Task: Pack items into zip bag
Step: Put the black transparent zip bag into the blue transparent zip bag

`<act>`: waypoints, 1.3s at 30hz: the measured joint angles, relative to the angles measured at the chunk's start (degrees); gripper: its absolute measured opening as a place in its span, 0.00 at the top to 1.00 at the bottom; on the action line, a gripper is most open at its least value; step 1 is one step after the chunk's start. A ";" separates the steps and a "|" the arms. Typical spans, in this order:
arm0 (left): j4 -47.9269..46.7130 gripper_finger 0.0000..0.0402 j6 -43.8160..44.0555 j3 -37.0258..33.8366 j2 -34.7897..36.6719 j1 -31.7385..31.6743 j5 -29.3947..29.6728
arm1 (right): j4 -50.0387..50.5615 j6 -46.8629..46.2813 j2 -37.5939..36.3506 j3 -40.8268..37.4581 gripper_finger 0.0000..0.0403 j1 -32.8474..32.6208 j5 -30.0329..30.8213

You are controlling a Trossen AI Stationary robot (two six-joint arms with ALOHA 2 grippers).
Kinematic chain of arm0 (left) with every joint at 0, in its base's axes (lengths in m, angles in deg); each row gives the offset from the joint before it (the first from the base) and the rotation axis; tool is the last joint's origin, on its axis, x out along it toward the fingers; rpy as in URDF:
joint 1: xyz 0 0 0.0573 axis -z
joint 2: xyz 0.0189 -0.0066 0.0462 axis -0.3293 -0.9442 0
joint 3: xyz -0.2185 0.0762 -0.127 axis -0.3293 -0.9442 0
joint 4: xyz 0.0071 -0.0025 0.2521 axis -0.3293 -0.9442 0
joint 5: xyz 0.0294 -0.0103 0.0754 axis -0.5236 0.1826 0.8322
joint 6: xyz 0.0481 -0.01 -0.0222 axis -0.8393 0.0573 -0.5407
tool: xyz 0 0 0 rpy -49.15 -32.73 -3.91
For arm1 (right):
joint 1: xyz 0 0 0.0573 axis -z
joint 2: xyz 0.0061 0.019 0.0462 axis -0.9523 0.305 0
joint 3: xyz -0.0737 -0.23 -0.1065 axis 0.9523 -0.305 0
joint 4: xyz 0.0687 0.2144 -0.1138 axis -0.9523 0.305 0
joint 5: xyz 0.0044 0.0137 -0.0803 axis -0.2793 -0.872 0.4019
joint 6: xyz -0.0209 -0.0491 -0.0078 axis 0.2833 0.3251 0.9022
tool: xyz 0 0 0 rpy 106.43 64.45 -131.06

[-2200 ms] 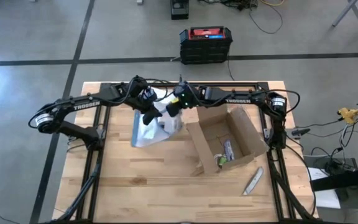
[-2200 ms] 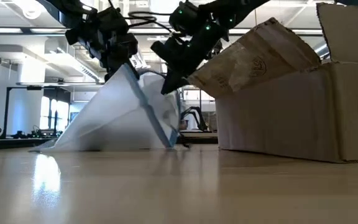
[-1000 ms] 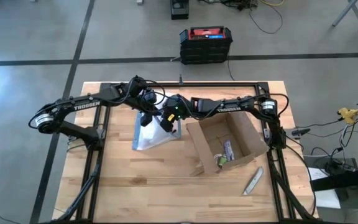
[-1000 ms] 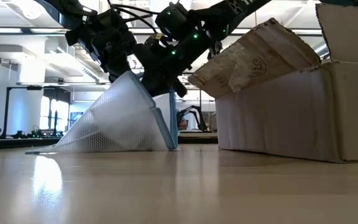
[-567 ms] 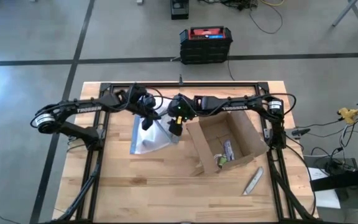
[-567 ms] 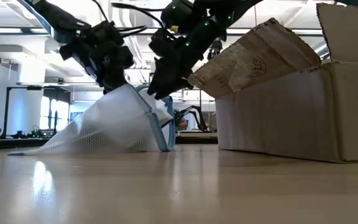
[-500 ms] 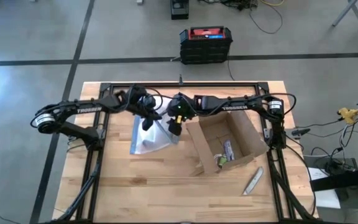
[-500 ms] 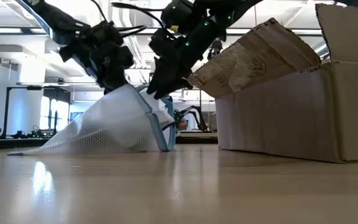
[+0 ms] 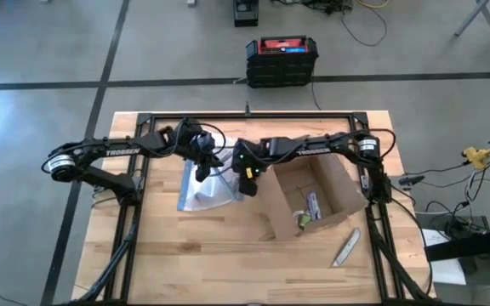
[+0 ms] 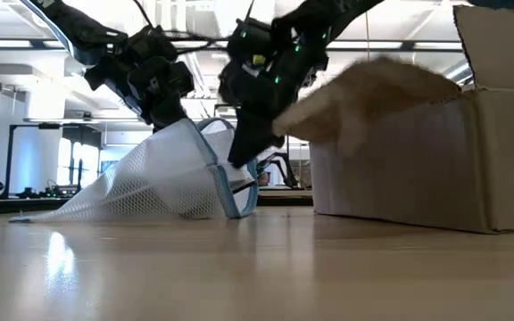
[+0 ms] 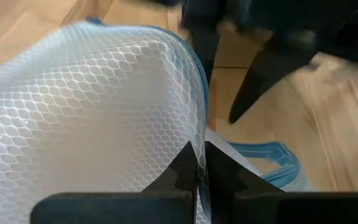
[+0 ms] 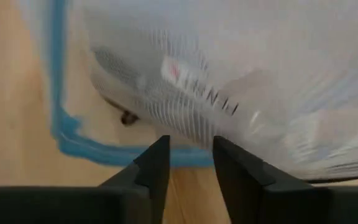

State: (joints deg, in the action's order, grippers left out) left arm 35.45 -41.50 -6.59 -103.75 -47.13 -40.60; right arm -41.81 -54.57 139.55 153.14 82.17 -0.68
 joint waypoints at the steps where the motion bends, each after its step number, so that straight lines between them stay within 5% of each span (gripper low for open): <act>1: 0.01 1.00 0.01 0.00 0.00 0.08 -0.01 | 0.81 0.04 0.43 -0.02 0.79 0.00 -0.02; 8: -0.04 1.00 0.83 0.53 -0.02 0.15 -0.39 | 3.80 0.72 0.88 -0.07 0.99 -0.17 1.28; 16: -0.24 1.00 1.33 4.26 0.07 1.12 -2.72 | -13.61 -4.83 0.93 -0.11 1.00 0.18 5.60; 27: -4.08 1.00 -1.35 6.01 0.11 1.27 -3.53 | -12.61 -6.09 -0.41 -0.11 1.00 -2.23 4.80; 33: -6.33 1.00 1.02 6.65 2.58 1.92 -11.60 | -23.41 -5.38 -0.51 -0.11 1.00 -2.86 7.09; 39: -6.53 1.00 -1.64 7.45 4.82 2.25 -6.22 | -21.83 -7.79 0.14 -0.09 1.00 -1.97 7.57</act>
State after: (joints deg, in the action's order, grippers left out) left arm 28.92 -43.14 0.87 -98.93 -44.88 -46.82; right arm -63.64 -62.36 139.70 153.05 80.20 6.89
